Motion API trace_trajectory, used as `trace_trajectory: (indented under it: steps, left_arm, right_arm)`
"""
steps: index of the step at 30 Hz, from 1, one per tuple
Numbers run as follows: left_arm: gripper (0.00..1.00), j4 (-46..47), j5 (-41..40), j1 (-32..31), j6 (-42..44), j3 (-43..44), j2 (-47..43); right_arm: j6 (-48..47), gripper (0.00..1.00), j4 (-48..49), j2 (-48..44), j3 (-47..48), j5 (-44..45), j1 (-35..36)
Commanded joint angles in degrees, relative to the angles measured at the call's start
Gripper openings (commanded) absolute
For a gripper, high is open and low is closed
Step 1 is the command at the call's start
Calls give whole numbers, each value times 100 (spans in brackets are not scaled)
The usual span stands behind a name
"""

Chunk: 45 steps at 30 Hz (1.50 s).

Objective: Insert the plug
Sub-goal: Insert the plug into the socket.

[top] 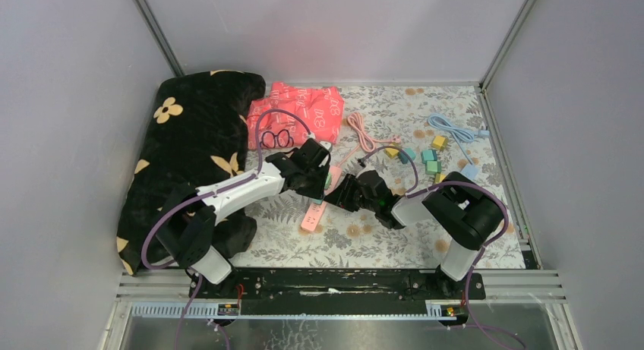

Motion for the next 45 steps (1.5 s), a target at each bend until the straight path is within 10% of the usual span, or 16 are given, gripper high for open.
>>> trace_trajectory:
  steps: [1,45]
  left_arm:
    - [0,256,-109,-39,141,94,67]
    - [0,911,-43,403,0,-460,44]
  right_arm:
    - [-20,29,-50,-4,-37,-31,41]
    - [-202,24,-142,44,-55,-89,77]
